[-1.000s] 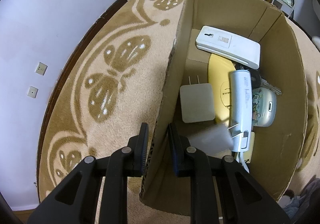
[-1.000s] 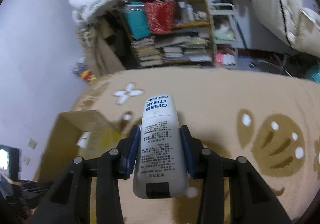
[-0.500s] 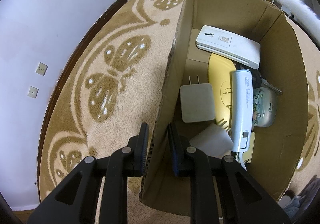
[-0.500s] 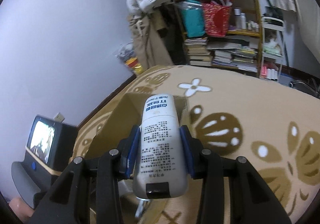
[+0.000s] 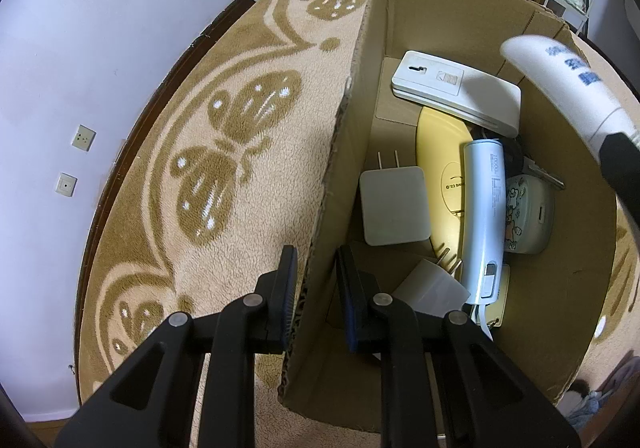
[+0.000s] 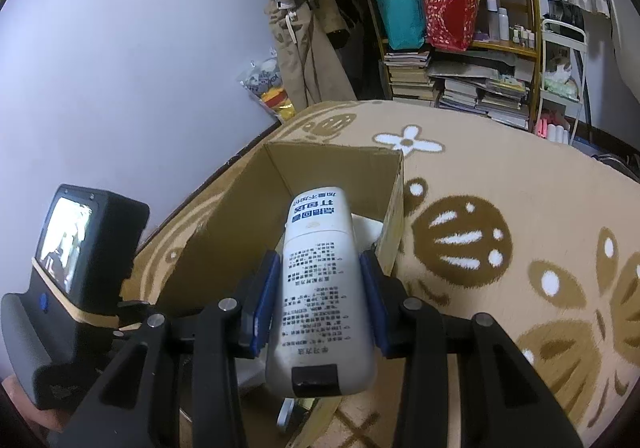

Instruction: Organize rigid objects

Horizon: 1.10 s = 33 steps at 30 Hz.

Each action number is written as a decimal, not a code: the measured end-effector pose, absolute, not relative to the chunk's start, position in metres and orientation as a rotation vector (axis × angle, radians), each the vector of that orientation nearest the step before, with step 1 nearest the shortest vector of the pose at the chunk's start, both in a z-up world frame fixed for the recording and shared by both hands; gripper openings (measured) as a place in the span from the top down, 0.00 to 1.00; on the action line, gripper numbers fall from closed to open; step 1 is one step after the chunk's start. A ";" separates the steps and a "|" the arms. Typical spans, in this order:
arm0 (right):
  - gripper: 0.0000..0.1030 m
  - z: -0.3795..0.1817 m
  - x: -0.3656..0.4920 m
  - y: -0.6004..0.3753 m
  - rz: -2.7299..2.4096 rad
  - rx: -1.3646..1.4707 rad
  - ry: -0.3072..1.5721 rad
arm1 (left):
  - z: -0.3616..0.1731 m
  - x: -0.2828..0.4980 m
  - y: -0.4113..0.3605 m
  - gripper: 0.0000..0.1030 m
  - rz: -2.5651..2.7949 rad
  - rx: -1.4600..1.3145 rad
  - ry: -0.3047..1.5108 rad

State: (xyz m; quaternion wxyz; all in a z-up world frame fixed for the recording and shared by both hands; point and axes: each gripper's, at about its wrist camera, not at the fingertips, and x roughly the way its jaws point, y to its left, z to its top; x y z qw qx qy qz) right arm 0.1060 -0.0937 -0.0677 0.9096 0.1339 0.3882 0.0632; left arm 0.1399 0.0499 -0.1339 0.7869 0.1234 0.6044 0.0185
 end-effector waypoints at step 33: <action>0.47 -0.061 0.096 -0.133 -0.018 0.281 0.849 | -0.119 0.135 0.052 0.81 0.034 0.241 1.245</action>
